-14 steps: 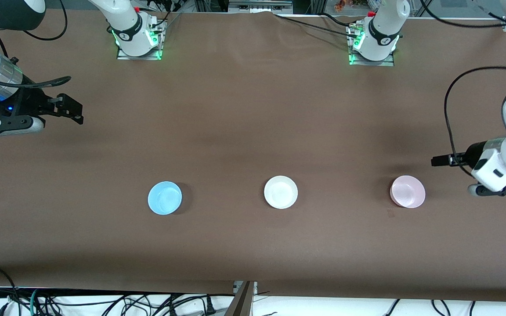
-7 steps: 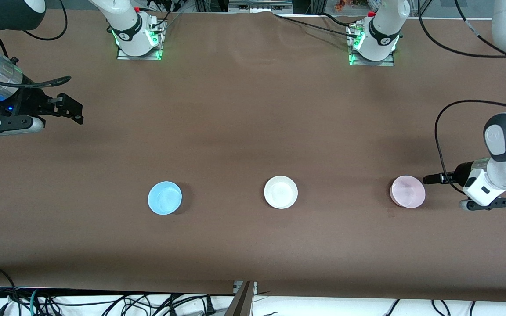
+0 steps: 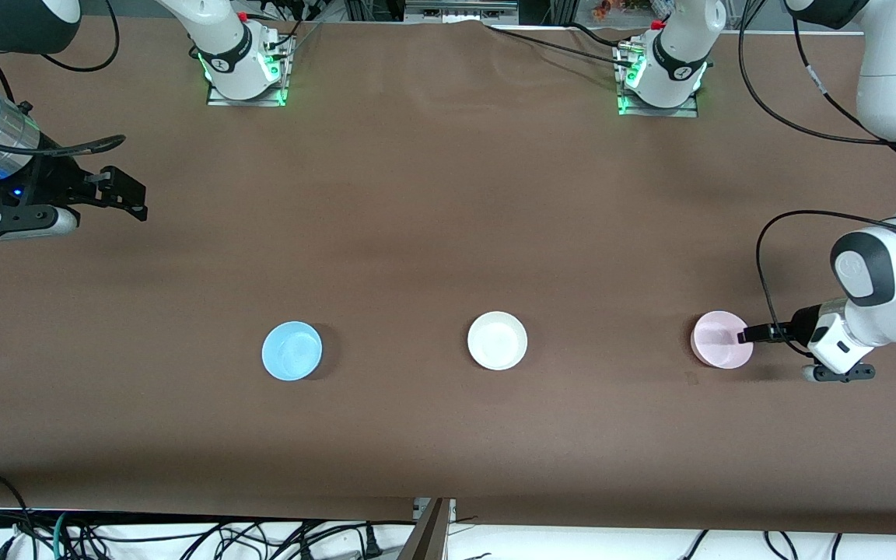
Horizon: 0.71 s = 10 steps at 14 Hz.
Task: Stack pink and blue bowls on white bowl
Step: 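Reach the left gripper down to the rim of the pink bowl, then close the left gripper on the pink bowl rim and lift it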
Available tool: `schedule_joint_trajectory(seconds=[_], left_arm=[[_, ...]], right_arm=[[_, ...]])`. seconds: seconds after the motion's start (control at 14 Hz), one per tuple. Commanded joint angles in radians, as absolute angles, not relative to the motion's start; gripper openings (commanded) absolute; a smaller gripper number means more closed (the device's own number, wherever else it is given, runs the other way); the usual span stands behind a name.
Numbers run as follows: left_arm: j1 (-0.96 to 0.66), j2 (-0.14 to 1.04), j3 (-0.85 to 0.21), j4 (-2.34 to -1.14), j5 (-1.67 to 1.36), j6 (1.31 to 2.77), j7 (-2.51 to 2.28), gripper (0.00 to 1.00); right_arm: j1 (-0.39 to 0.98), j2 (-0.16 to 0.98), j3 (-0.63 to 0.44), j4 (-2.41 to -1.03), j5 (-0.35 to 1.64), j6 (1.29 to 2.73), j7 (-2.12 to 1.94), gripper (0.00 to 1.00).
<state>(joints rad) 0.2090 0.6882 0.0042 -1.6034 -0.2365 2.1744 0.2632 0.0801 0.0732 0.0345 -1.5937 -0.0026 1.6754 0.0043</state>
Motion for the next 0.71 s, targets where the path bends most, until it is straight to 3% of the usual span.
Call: schedule_joint_trajectory(seconds=[0.0,0.21,0.57,0.64], left_arm=[[0.203,0.686,0.009,-1.646,-0.264,2.236,0.298,0.83],[0.201,0.686,0.008,-1.657,-0.264,2.252,0.307,0.46],[0.201,0.683,0.008,-1.660,-0.265,2.246,0.347,0.02],[0.201,0.681,0.008,-1.658,-0.265,2.240,0.344,0.00]], right_arm=[[0.064,0.060,0.049,-1.600,0.011,1.684,0.012,1.00],[0.064,0.058,0.049,-1.601,0.011,1.677,0.011,1.00],[0.063,0.060,0.048,-1.601,0.011,1.680,0.011,1.00],[0.063,0.060,0.048,-1.601,0.011,1.681,0.011,1.00]])
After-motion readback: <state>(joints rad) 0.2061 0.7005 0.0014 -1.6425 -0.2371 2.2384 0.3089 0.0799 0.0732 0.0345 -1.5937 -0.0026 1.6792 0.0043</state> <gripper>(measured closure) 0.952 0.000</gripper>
